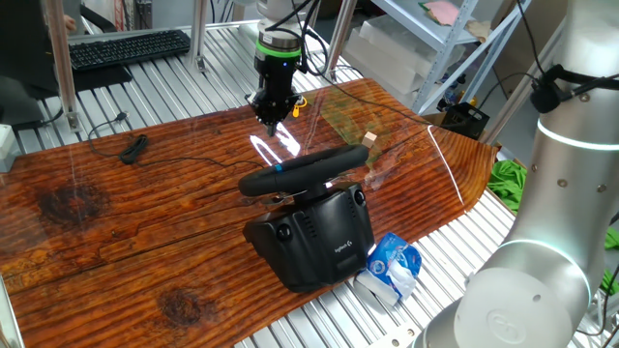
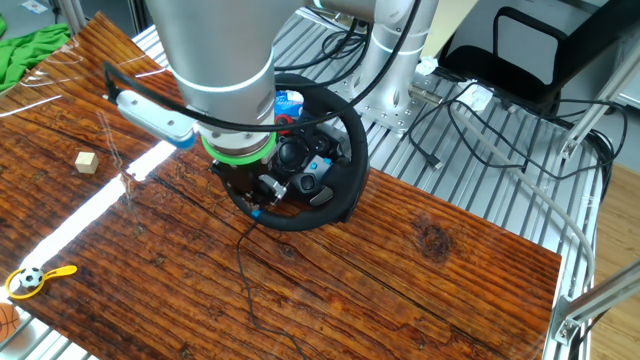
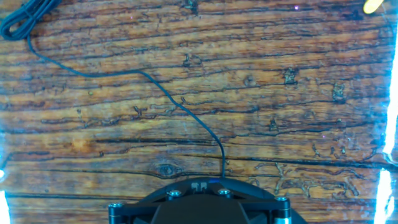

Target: Rotate the steering wheel 90 degrees counterclockwise

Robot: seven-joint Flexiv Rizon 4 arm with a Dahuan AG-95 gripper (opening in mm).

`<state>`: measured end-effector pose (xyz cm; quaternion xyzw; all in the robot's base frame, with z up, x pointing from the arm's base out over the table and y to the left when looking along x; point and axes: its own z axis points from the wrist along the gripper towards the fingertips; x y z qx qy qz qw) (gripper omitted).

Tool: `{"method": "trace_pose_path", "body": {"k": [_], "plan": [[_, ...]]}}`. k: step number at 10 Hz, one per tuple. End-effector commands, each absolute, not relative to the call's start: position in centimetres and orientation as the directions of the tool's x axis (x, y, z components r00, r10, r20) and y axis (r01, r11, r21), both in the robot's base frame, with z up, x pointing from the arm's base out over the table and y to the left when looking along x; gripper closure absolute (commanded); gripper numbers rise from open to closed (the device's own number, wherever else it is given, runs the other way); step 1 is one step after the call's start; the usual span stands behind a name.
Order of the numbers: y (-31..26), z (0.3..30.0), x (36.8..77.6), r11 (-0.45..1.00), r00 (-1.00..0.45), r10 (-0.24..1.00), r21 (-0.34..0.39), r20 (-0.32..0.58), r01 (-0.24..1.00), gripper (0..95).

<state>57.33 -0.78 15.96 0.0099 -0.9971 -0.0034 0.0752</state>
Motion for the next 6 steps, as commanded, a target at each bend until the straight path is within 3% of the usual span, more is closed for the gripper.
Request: {"method": "trace_pose_path", "body": {"k": [1, 6], "plan": [[-0.72, 16.03, 57.54, 0.999, -0.987, -0.045, 0.020, 0.152, -0.042, 95.0], [-0.72, 16.03, 57.54, 0.998, -0.986, -0.059, 0.033, 0.158, -0.054, 95.0]]}}
